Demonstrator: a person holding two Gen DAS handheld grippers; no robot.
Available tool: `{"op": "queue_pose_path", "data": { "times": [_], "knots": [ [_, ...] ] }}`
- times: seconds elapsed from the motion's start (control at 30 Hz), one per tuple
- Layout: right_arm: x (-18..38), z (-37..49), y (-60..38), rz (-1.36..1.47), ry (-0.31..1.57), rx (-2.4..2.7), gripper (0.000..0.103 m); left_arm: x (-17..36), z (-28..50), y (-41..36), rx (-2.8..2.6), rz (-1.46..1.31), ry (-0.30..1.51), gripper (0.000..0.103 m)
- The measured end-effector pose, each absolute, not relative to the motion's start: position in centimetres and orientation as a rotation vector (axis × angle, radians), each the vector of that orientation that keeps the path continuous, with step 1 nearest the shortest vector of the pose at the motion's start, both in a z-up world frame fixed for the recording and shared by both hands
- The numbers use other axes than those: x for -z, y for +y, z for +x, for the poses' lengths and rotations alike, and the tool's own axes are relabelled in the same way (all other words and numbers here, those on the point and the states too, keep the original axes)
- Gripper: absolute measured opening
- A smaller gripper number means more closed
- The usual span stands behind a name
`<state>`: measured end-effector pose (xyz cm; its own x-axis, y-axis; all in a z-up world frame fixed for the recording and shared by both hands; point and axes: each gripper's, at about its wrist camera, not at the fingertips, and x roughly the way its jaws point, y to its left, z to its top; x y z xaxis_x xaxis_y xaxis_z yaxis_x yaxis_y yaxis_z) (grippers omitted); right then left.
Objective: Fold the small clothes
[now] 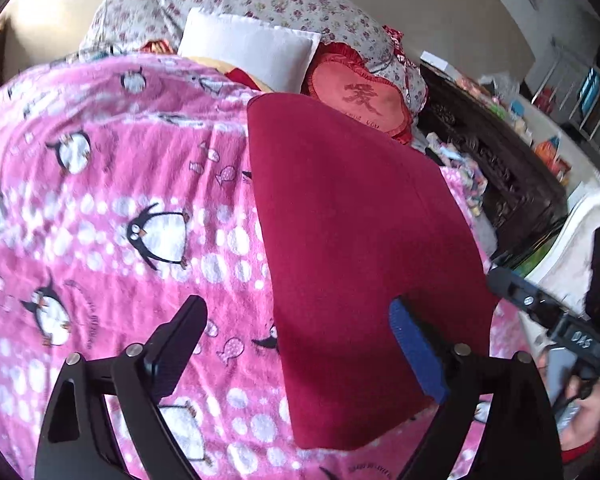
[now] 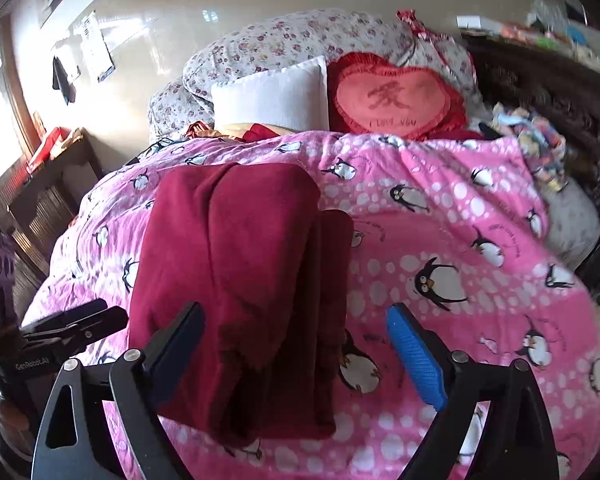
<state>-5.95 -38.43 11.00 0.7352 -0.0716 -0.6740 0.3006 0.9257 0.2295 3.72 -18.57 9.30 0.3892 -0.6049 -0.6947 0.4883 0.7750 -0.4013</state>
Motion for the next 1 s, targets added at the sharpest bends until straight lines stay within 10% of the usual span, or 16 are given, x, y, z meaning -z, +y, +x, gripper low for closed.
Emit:
{"op": "queue_pose_path", "data": {
  "times": [0.57,0.77,1.0],
  "knots": [
    [-5.2,-0.9,-43.4,0.684,0.722,0.039,0.103,-5.4,8.0,-21.4,0.774,-0.318,0.985,0.102],
    [-6.9,-1.6,-41.6,0.643,0.671,-0.023,0.051,-6.7,7.2,-23.0,0.848,-0.255,0.971,0.074],
    [-10.2,-4.0,-39.0,0.587,0.633,-0.043,0.041,-9.5,5.5,-20.6,0.874,-0.218,0.990,0.058]
  ]
}}
